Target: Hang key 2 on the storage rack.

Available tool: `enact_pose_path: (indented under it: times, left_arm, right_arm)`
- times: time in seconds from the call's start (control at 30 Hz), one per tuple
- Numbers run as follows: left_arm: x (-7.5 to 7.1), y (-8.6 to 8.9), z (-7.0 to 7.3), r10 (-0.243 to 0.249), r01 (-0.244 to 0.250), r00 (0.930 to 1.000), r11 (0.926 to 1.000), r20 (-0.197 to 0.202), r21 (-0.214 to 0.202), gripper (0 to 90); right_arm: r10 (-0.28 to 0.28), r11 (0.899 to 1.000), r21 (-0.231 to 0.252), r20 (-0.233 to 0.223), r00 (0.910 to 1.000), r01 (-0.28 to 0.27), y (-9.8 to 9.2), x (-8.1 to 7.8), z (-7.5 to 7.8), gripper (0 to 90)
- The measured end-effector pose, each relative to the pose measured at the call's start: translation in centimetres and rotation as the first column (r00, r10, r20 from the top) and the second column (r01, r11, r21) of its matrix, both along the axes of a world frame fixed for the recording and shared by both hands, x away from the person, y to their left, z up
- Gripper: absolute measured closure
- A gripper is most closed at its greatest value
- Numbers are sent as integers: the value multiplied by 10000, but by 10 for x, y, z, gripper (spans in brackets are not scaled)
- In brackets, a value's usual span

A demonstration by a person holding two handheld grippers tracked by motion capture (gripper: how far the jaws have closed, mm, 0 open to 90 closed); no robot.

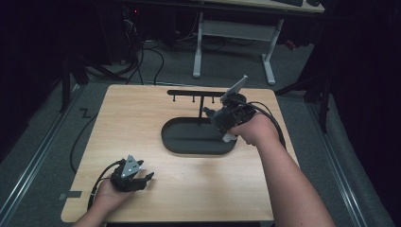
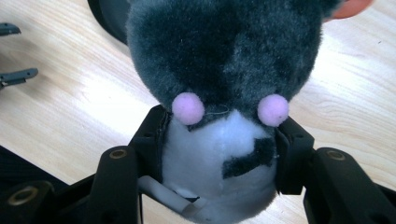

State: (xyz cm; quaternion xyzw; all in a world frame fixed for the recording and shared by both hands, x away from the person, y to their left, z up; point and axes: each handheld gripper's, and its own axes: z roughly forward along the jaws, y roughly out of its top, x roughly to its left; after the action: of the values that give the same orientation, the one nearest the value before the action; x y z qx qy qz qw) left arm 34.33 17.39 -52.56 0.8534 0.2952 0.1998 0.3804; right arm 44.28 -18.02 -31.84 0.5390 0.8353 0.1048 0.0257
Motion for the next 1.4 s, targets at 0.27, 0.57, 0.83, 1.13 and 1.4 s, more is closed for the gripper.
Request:
enact_pose_path:
  times: [0.27, 0.57, 0.83, 1.13, 1.4]
  left_arm:
    - [0, 0, 0, 4, -4, 10000, 10000, -48, 0, 380]
    - [0, 2, 0, 45, -45, 10000, 10000, -25, -20, 380]
    - [0, 3, 0, 33, -33, 10000, 10000, -8, -4, 381]
    - [0, 2, 0, -22, 22, 10000, 10000, -35, 61, 381]
    - [-1, 1, -1, -62, 63, 9999, 9999, -89, 127, 382]
  right_arm:
    - [-95, 9999, 41, 110, 9999, 94, 2, 7, 8, 482]
    - [-107, 9999, 1, 258, 9996, 107, 4, 17, 11, 482]
    - [-396, 9990, -178, 469, 9981, 404, 3, 23, 10, 482]
    - [-497, 9976, -466, 281, 9984, 509, 1, 25, -5, 482]
    - [-452, 9976, -516, 57, 9990, 455, 1, 29, -25, 482]
